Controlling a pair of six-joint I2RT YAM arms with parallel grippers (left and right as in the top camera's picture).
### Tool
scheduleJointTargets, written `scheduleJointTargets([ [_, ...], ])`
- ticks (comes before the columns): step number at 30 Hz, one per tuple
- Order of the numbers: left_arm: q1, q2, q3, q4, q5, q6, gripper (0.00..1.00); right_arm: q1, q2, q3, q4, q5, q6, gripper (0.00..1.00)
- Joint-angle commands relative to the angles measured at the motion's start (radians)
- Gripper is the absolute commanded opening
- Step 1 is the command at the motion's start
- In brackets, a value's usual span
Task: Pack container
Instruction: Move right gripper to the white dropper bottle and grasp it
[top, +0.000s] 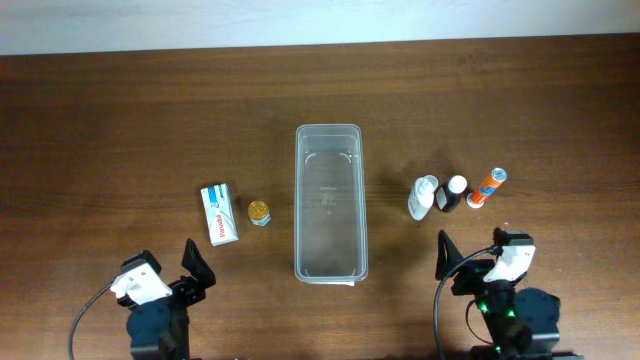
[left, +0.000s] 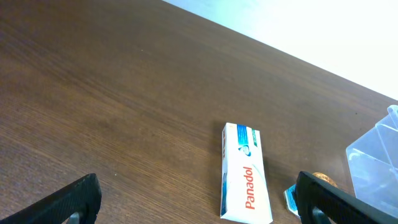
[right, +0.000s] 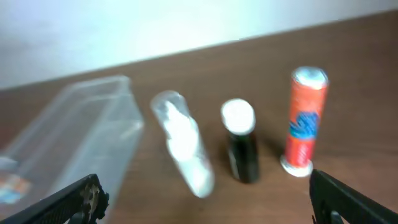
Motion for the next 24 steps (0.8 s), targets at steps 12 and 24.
scheduleJointTargets([
  [12,-0.004,-0.013,-0.01,0.003,0.011,-0.01,0.99,-0.002,0.71,0.814,-0.444,-0.203,0.023,0.98],
  [24,-0.004,-0.013,-0.01,0.003,0.011,-0.01,1.0,0.037,1.238,1.106,-0.613,-0.138,-0.06,0.98],
])
